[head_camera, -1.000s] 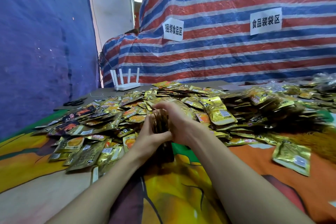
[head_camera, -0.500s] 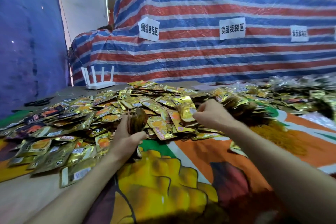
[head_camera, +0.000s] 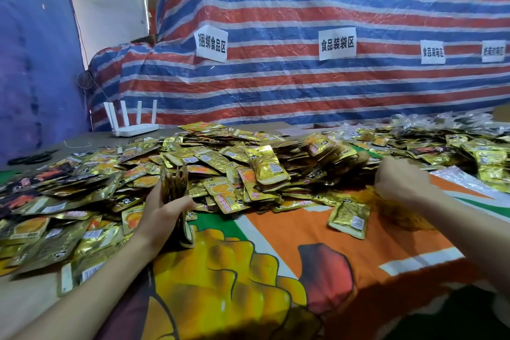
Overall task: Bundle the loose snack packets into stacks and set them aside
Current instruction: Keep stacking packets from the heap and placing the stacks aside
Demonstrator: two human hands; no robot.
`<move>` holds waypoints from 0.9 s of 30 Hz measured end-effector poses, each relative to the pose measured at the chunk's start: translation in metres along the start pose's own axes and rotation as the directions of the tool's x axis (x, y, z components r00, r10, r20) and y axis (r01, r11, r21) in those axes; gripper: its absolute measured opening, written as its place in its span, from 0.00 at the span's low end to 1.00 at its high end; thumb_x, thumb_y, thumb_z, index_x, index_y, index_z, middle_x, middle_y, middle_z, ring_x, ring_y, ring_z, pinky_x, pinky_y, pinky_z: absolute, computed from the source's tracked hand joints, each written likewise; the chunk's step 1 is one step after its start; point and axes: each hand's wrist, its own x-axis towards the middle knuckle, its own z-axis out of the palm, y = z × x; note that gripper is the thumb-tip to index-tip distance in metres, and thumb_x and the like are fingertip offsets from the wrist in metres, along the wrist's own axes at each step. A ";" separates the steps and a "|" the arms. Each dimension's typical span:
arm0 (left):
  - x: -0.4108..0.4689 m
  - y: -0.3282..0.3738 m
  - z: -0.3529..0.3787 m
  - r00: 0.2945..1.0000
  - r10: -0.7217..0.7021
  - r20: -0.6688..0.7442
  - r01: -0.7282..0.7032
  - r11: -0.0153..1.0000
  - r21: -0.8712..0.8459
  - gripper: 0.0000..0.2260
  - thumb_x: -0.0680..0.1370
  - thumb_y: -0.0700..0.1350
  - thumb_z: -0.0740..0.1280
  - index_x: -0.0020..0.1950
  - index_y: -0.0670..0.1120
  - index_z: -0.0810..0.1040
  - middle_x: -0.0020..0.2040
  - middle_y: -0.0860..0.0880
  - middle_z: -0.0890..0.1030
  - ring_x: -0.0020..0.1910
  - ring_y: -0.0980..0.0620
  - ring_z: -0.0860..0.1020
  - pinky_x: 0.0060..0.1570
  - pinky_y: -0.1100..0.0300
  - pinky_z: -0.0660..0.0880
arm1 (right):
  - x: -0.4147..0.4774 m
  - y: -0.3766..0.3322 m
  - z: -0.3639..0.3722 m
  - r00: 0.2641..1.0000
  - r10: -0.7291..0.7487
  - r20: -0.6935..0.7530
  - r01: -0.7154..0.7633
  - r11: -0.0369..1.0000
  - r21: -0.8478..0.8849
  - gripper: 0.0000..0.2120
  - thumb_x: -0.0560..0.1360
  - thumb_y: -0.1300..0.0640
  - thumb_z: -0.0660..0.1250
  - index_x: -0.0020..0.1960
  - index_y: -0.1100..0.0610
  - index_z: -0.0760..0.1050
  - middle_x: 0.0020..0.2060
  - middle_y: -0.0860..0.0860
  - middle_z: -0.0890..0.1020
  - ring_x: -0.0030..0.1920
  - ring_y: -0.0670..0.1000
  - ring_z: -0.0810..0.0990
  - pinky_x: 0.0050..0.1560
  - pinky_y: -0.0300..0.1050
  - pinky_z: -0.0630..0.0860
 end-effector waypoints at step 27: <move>-0.003 0.018 -0.004 0.987 -0.137 0.085 0.156 0.945 -0.289 0.20 0.61 0.41 0.68 0.51 0.36 0.82 0.38 0.40 0.73 0.34 0.46 0.70 0.36 0.56 0.66 | -0.033 -0.107 -0.044 0.884 -0.466 0.018 0.407 0.790 0.459 0.04 0.74 0.51 0.75 0.41 0.50 0.85 0.34 0.44 0.83 0.35 0.44 0.81 0.37 0.41 0.77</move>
